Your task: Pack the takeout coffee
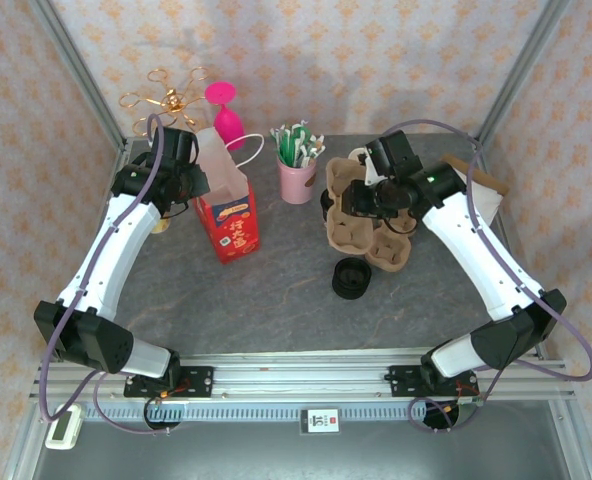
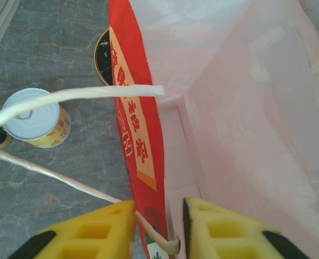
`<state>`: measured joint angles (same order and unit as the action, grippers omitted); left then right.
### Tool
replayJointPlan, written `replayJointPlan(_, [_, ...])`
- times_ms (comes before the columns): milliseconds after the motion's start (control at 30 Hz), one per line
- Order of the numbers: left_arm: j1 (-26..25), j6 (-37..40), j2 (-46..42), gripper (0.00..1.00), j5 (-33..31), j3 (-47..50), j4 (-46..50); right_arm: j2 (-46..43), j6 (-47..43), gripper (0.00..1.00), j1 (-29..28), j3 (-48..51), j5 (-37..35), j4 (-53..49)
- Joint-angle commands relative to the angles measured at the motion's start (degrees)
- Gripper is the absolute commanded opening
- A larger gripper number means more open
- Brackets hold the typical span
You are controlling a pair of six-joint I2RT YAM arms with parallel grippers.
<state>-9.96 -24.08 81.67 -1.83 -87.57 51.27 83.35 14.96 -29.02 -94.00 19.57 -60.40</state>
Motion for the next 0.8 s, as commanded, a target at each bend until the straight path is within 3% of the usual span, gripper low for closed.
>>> replayJointPlan(0, [0.6,1.0,-1.0,0.21,1.0,1.1,0.0,-0.3,0.6,0.28,-0.9,-1.9,0.3,0.6])
replayJointPlan(167, [0.6,1.7,-2.2,0.05,3.1,1.2,1.1,-0.4,1.0,0.28,-2.0,-2.8,0.4,0.3])
replayJointPlan(267, [0.5,2.0,-3.1,0.00,4.9,0.9,1.7,-0.5,1.4,0.27,-2.7,-3.3,0.5,0.4])
replayJointPlan(500, [-0.1,2.5,-5.0,0.00,10.2,0.1,3.8,-0.4,2.5,0.27,-4.5,-4.5,0.6,0.3])
replayJointPlan(767, [-6.9,-0.1,-5.7,0.00,9.0,-1.6,5.6,-0.5,5.0,0.27,-7.0,-7.5,1.5,0.0])
